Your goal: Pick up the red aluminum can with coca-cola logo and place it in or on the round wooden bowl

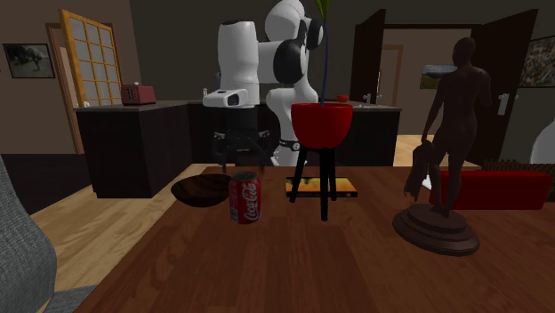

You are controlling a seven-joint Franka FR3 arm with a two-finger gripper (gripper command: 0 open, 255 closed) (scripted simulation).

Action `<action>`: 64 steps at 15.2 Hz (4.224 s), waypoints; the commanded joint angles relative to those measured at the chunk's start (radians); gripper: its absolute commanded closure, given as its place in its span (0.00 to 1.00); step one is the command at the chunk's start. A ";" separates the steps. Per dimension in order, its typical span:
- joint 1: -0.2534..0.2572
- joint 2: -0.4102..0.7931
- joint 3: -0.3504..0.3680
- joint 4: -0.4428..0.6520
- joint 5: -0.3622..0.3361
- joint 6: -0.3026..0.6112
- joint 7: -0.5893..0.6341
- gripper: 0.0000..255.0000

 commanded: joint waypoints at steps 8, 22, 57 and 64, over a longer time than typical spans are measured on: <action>-0.007 0.040 0.011 -0.022 0.021 0.059 -0.013 0.00; -0.007 0.040 0.011 -0.022 0.021 0.059 -0.013 1.00; -0.104 -0.257 -0.121 -0.053 -0.103 -0.190 -0.177 1.00; -0.118 -0.242 -0.128 -0.112 -0.090 -0.119 -0.209 1.00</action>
